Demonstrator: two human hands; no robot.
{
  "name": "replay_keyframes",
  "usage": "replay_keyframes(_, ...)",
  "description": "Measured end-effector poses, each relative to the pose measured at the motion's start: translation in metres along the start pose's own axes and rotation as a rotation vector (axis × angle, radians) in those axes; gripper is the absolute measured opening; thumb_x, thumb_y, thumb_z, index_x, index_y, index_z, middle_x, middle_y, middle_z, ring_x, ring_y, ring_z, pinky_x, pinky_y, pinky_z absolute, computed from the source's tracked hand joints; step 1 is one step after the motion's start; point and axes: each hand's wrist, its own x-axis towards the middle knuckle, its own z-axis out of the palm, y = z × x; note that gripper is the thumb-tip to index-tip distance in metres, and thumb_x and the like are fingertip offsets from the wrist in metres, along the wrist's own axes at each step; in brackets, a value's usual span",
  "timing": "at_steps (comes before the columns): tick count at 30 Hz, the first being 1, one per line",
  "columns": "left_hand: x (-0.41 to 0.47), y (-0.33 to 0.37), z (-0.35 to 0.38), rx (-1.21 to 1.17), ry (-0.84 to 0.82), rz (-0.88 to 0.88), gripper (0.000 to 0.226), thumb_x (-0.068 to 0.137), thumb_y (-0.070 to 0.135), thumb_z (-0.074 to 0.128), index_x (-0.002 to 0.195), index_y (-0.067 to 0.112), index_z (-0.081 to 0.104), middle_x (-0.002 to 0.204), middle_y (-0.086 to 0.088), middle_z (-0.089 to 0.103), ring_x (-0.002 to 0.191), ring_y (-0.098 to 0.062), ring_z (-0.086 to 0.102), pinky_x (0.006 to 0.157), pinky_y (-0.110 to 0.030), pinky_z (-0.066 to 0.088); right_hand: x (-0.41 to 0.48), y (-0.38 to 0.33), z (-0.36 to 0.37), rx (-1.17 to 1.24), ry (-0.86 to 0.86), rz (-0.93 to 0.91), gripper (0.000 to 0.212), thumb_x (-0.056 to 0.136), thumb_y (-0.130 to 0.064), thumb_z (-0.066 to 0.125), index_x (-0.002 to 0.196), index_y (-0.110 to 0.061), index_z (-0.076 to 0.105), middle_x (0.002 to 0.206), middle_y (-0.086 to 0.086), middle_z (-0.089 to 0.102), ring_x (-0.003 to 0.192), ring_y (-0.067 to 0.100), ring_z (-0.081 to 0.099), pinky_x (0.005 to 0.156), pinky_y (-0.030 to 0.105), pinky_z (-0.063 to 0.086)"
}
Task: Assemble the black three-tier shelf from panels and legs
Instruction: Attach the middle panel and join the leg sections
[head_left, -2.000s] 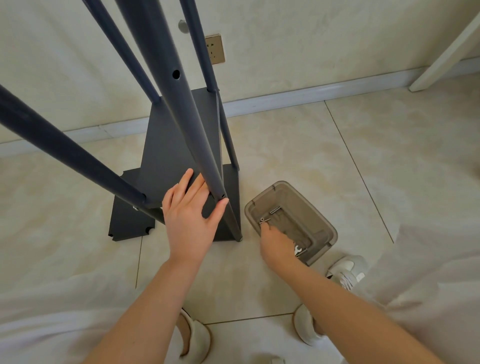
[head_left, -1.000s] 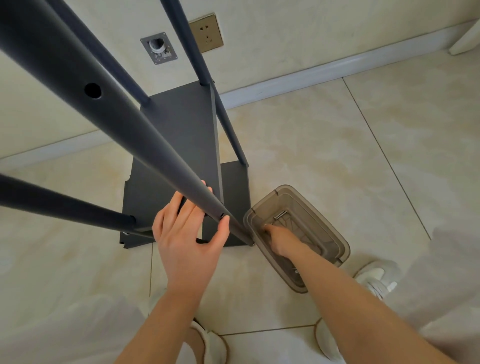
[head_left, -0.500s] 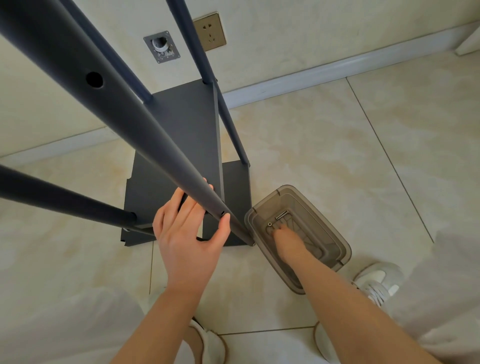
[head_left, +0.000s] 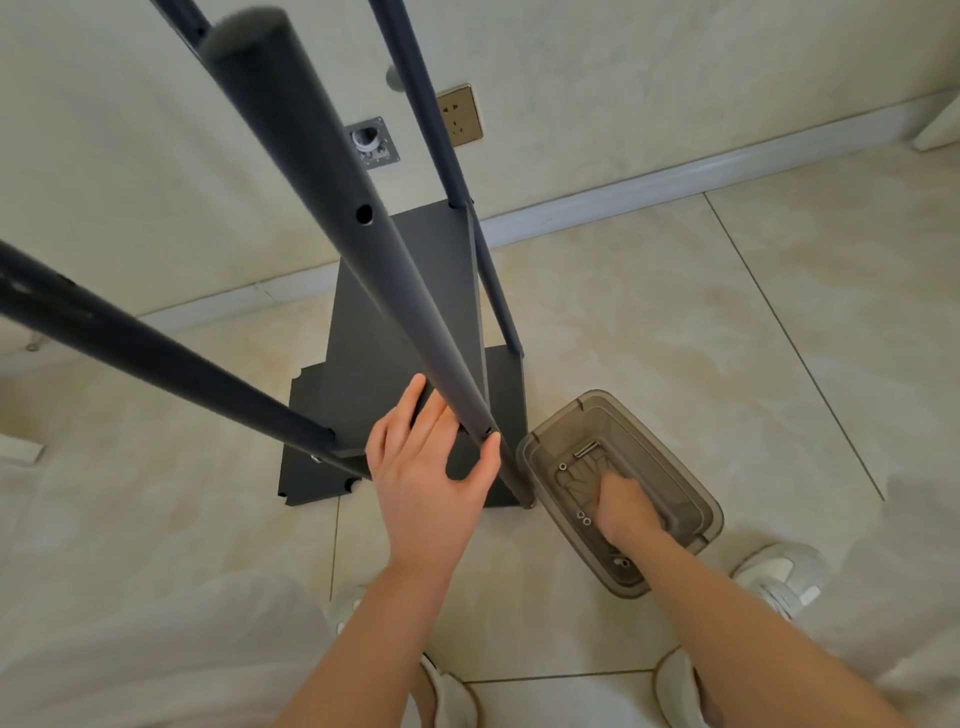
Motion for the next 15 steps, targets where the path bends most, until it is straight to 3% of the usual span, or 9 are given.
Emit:
replay_keyframes(6,0.000,0.003,-0.007,-0.006,-0.073,-0.059,0.041,0.085,0.032,0.080,0.123,0.019,0.071,0.130,0.002,0.068,0.137,-0.024,0.051,0.114,-0.047,0.035,-0.030,-0.015,-0.016,0.346,0.129,0.006,0.006,0.096,-0.014,0.056,0.093,-0.016,0.059,0.087,0.002,0.063,0.068,0.013,0.056,0.056,0.022,0.043)
replay_keyframes(10,0.000,0.006,-0.014,-0.041,-0.115,-0.074,0.041,0.089,0.031,0.075,0.128,0.020,0.068,0.140,0.004,0.061,0.145,-0.022,0.041,0.120,-0.040,0.022,-0.055,-0.046,-0.037,0.644,0.251,0.003,0.008,0.097,-0.016,0.058,0.099,-0.019,0.064,0.096,0.000,0.065,0.085,0.014,0.061,0.072,0.023,0.049)
replay_keyframes(13,0.002,0.007,-0.022,-0.139,-0.133,-0.096,0.041,0.093,0.023,0.071,0.133,0.018,0.065,0.141,0.006,0.060,0.145,-0.019,0.041,0.121,-0.034,0.018,-0.081,-0.073,-0.054,0.855,0.346,-0.023,0.010,0.098,-0.016,0.056,0.102,-0.022,0.063,0.097,-0.003,0.065,0.088,0.012,0.061,0.065,0.015,0.043)
replay_keyframes(15,0.000,0.009,-0.029,-0.262,-0.083,-0.142,0.035,0.093,0.013,0.071,0.127,0.014,0.069,0.129,0.011,0.064,0.135,-0.016,0.051,0.117,-0.029,0.026,-0.103,-0.087,-0.063,0.965,0.386,-0.069,0.013,0.096,-0.014,0.056,0.098,-0.023,0.064,0.093,-0.005,0.066,0.087,0.013,0.063,0.065,0.017,0.046)
